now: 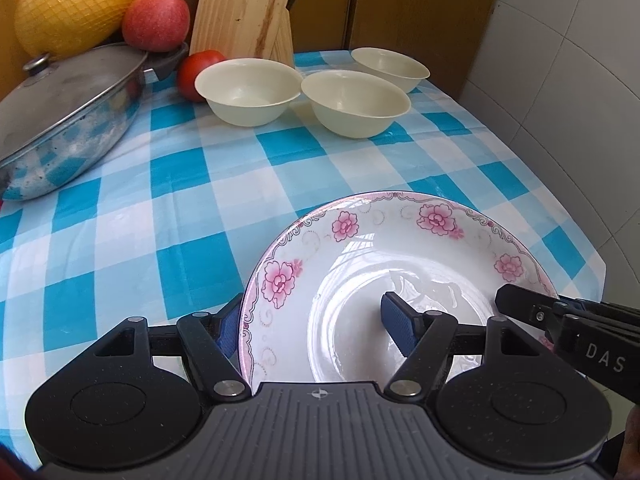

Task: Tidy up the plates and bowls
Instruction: 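Lower the pink-rose plate onto the floral plate stack with the left tool, then open the left tool and withdraw it from the plate stack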

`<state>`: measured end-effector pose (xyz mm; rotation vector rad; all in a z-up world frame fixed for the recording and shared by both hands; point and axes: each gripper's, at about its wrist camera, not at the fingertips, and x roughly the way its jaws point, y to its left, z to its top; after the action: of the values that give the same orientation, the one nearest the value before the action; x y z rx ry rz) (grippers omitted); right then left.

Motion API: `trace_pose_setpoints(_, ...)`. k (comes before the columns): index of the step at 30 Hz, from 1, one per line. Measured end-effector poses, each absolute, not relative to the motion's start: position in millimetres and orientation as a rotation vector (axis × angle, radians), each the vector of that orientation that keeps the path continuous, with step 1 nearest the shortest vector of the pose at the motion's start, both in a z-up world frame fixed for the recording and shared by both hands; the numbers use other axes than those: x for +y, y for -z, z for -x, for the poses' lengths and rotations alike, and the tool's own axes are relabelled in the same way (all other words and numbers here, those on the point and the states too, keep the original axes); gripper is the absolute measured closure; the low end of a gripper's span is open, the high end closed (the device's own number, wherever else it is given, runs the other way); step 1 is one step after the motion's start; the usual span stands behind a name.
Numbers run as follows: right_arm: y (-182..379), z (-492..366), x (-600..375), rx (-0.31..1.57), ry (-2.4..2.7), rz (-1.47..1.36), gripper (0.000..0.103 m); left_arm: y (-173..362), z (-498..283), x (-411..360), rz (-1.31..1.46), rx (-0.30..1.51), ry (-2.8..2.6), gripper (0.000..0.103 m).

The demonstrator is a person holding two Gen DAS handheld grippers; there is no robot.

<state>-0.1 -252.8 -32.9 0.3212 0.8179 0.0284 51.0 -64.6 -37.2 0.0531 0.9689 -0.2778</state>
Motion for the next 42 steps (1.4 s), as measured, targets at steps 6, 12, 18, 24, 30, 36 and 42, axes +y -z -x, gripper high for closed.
trace_pose_setpoints(6,30,5,-252,0.783,0.005,-0.262,0.084,35,-50,-65,-0.066,0.955,0.287,0.032)
trace_pose_setpoints(12,28,6,-270,0.746,0.061,-0.309,0.083,33,-52,-59,-0.041,0.956,0.271,0.03)
trace_pose_setpoints(18,27,6,-276,0.716,0.07,-0.361,0.082,37,-57,-51,0.002,0.989,0.262,0.029)
trace_pose_setpoints(24,38,-7,-275,0.788,0.025,-0.416,0.082,38,-58,-55,-0.007,0.996,0.272,0.027)
trace_pose_setpoints(30,42,-9,-269,0.807,-0.002,-0.433,0.074,38,-58,-53,-0.009,0.997,0.276,0.027)
trace_pose_setpoints(36,41,-9,-266,0.808,-0.005,-0.409,0.072,38,-58,-53,-0.018,0.993,0.269,0.027)
trace_pose_setpoints(42,36,-9,-272,0.787,0.002,-0.436,0.073,34,-59,-50,-0.016,0.977,0.256,0.026)
